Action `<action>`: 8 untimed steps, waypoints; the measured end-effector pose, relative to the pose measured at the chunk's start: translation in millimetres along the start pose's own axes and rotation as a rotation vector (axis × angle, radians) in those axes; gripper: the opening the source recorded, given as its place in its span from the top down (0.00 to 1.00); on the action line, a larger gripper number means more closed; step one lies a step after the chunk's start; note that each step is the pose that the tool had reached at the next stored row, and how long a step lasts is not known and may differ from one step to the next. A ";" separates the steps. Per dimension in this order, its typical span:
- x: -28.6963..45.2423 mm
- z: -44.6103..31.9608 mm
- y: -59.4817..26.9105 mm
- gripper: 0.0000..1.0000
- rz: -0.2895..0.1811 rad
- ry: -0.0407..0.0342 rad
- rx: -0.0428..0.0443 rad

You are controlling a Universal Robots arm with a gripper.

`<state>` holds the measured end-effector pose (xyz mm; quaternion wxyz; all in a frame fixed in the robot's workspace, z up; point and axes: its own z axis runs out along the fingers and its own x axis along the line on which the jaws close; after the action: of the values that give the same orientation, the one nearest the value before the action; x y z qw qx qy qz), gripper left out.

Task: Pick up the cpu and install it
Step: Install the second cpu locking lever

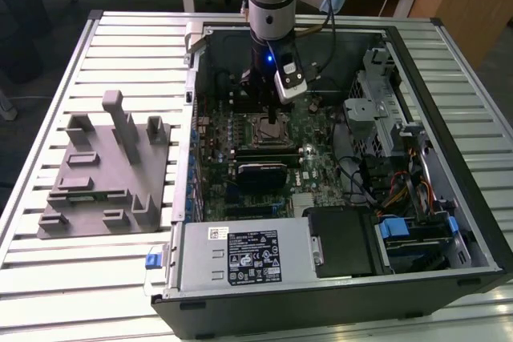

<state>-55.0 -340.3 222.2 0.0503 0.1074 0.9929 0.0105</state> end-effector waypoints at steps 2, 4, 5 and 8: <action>0.0 0.0 0.0 0.89 0.000 0.0000 0.0000; 0.0 0.1 -0.1 0.89 0.000 0.0000 0.0000; 0.0 0.1 -0.1 0.89 0.000 0.0001 0.0001; 0.0 0.1 -0.1 0.89 0.000 0.0000 0.0000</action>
<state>-55.0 -340.4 222.1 0.0502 0.1074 0.9929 0.0105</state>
